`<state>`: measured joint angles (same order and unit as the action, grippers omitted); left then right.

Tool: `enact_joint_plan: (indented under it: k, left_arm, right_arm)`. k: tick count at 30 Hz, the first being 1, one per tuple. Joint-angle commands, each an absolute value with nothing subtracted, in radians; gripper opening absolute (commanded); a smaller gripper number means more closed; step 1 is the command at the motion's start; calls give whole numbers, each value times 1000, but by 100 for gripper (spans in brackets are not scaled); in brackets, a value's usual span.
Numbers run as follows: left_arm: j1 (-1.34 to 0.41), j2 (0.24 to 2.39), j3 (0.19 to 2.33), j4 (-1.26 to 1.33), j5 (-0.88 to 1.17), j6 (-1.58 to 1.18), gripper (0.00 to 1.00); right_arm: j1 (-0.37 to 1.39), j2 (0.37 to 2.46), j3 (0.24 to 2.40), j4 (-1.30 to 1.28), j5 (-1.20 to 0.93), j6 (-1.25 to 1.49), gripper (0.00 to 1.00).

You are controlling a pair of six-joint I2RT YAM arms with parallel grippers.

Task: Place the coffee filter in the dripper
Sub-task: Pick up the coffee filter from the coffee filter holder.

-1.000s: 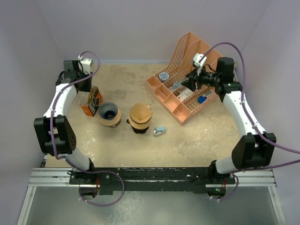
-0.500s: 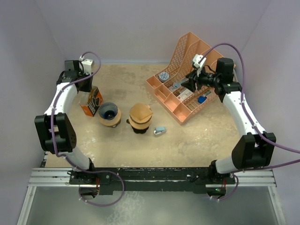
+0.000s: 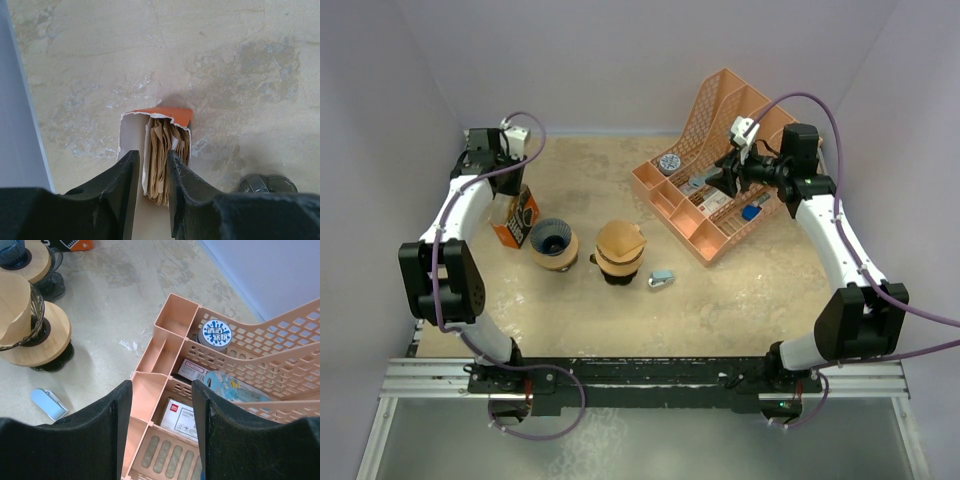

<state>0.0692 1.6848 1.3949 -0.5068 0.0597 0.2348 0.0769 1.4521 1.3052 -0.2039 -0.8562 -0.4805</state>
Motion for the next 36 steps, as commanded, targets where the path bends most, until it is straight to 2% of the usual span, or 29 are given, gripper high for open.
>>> enact_joint_plan:
  k: [1,24,36]
  left_arm:
    - [53,1692,1396,-445,10,262,28]
    - [45,1728,1357,-408,-25,288,27]
    - [43,1716,1370,-422,-16,287,6]
  right_arm:
    - [70,1444,1304,-192,-890,-495,54]
    - [69,1455,1307,-210,-904,-508,56]
    - [69,1465,1307,-216,-907,-512,57]
